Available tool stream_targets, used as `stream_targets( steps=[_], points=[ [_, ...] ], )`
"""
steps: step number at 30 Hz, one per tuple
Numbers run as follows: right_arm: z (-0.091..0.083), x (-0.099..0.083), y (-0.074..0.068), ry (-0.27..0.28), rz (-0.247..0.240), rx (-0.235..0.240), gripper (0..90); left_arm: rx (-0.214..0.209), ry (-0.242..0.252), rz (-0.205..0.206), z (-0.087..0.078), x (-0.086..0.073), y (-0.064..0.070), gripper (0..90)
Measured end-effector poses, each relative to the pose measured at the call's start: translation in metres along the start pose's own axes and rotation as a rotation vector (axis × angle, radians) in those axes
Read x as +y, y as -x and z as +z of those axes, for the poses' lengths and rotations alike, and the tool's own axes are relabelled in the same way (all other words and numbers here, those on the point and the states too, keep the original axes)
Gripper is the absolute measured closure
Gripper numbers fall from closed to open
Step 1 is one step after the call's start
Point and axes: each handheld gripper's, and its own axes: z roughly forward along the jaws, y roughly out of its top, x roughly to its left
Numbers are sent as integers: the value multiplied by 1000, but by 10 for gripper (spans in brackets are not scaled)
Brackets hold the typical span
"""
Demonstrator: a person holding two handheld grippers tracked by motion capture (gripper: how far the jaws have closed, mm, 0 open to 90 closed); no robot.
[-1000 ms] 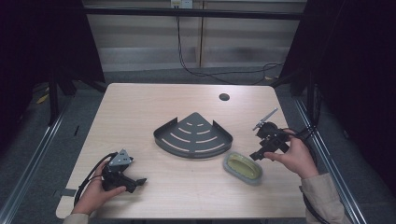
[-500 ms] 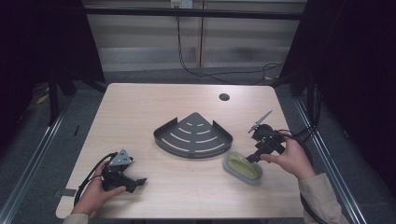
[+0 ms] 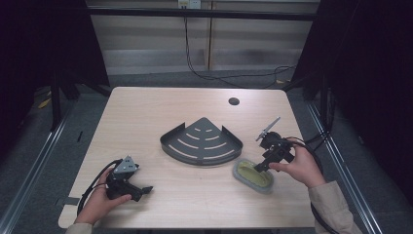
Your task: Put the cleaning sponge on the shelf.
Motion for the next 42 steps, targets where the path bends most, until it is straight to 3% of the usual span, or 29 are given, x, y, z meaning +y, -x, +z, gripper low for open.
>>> stream_targets(
  steps=[5,14,22,23,27,42],
  points=[
    [-2,4,-7,-9,-4,19,360,2,-2,1,0,0,0,1],
    [7,7,-13,-49,-43,45,484,1,-1,1,0,0,0,1],
    [17,11,-20,-89,-82,32,564,0,0,0,0,0,0,1],
    [19,12,-21,-98,-89,19,625,0,-1,1,0,0,0,1],
    [19,13,-22,-120,-104,9,707,0,-2,1,0,0,0,1],
    [0,23,-24,-118,-117,40,712,1,-2,2,0,0,0,1]
  ],
)
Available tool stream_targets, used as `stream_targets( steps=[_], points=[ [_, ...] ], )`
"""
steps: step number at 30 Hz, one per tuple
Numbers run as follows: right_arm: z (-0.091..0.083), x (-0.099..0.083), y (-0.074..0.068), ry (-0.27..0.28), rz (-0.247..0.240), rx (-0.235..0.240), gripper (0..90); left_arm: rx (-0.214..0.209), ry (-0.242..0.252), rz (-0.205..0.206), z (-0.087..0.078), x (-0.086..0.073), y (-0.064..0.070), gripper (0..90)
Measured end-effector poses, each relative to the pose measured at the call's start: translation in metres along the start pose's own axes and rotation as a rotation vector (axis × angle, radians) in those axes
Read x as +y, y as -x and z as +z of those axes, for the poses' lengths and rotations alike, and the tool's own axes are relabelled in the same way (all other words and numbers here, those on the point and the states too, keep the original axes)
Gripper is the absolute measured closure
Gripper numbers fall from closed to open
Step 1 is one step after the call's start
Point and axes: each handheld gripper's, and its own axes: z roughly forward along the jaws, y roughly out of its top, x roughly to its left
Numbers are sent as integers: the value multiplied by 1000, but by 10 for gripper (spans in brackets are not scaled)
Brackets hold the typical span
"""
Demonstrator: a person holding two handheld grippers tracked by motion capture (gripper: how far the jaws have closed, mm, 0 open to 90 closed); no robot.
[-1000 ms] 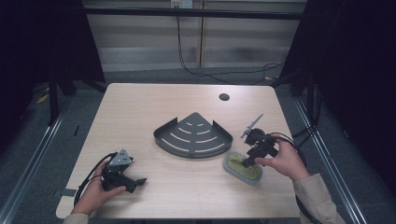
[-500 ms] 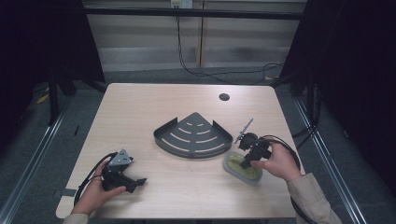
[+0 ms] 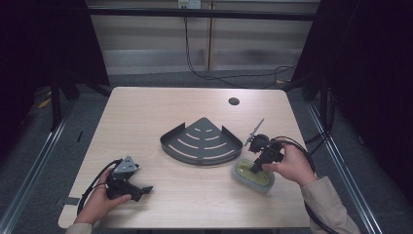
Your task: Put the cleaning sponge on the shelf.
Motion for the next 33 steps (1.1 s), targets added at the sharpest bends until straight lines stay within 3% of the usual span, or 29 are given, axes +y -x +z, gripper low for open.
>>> stream_targets(
  steps=[11,33],
  points=[
    [-19,9,3,-8,0,15,712,0,0,0,0,0,0,1],
    [-29,27,7,-28,-11,34,712,-1,2,-1,0,0,0,1]
  ],
)
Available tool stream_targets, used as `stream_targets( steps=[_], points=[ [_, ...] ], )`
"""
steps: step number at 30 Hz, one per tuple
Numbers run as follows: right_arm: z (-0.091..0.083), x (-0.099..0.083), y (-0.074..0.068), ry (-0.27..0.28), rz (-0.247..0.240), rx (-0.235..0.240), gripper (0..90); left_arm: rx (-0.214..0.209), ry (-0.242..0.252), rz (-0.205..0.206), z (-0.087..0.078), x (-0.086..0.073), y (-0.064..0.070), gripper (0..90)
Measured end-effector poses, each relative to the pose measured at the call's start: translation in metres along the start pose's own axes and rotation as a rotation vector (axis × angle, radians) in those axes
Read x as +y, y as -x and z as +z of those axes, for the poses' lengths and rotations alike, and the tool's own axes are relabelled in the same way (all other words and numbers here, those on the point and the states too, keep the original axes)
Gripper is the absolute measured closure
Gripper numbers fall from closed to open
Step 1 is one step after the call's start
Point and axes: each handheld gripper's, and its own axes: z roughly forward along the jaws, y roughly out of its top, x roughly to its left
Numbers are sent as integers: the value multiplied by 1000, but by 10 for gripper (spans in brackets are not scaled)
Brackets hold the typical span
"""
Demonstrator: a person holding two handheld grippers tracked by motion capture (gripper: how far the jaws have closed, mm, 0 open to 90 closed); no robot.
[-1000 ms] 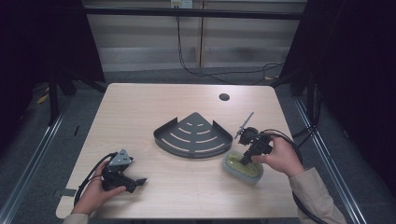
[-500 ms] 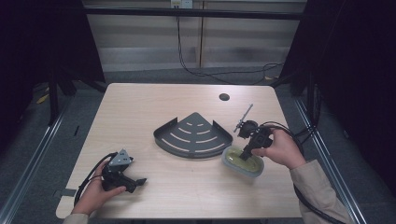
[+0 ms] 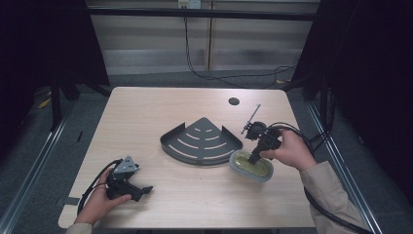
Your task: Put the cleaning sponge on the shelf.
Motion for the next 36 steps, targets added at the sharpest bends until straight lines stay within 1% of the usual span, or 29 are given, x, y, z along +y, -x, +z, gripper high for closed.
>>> stream_targets(
  steps=[1,5,10,21,23,24,25,33,36],
  points=[
    [0,1,0,8,-2,2,712,-1,-1,-1,0,0,0,1],
    [-5,4,0,4,0,0,712,1,-4,-1,0,0,0,1],
    [-11,9,0,19,-9,-5,712,1,-4,-2,0,0,0,0],
    [-20,17,3,20,-3,-22,712,1,-4,-1,0,0,0,1],
    [-21,19,4,19,4,-21,712,1,-4,-2,0,0,0,1],
    [-21,20,4,28,11,-16,712,1,-5,-1,0,0,0,1],
    [-21,21,5,26,5,-22,712,1,-4,-1,0,0,0,1],
    [-25,33,7,38,19,-26,712,1,-5,-1,0,0,0,1],
    [-27,38,9,33,25,-31,712,1,-5,-1,0,0,0,0]
  ],
)
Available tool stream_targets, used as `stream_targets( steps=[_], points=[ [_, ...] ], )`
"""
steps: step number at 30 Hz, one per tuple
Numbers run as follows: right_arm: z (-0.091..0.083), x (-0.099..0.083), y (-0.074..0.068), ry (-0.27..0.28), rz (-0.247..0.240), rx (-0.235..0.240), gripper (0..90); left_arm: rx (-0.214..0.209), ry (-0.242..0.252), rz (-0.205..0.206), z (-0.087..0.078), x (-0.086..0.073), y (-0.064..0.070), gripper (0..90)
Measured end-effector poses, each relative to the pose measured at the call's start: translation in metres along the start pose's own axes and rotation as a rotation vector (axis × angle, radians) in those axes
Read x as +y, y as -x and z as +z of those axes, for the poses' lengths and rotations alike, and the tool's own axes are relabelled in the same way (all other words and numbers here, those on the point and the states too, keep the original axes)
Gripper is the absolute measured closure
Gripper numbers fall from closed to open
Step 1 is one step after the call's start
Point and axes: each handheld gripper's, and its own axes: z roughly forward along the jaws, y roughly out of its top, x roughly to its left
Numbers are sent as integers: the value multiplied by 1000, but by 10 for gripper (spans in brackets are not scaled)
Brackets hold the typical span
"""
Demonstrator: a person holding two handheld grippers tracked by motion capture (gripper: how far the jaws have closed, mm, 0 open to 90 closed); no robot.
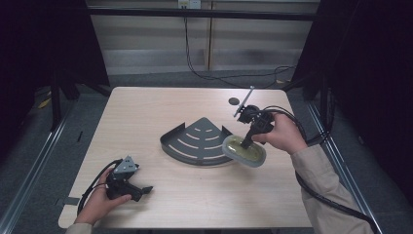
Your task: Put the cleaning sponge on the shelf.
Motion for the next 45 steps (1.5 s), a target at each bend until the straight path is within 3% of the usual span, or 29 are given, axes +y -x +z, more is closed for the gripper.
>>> stream_targets(
  steps=[35,45],
  points=[
    [9,38,24,30,97,4,712,3,1,6,0,0,0,0],
    [10,52,24,13,97,-20,712,4,1,6,0,0,0,0]
  ],
)
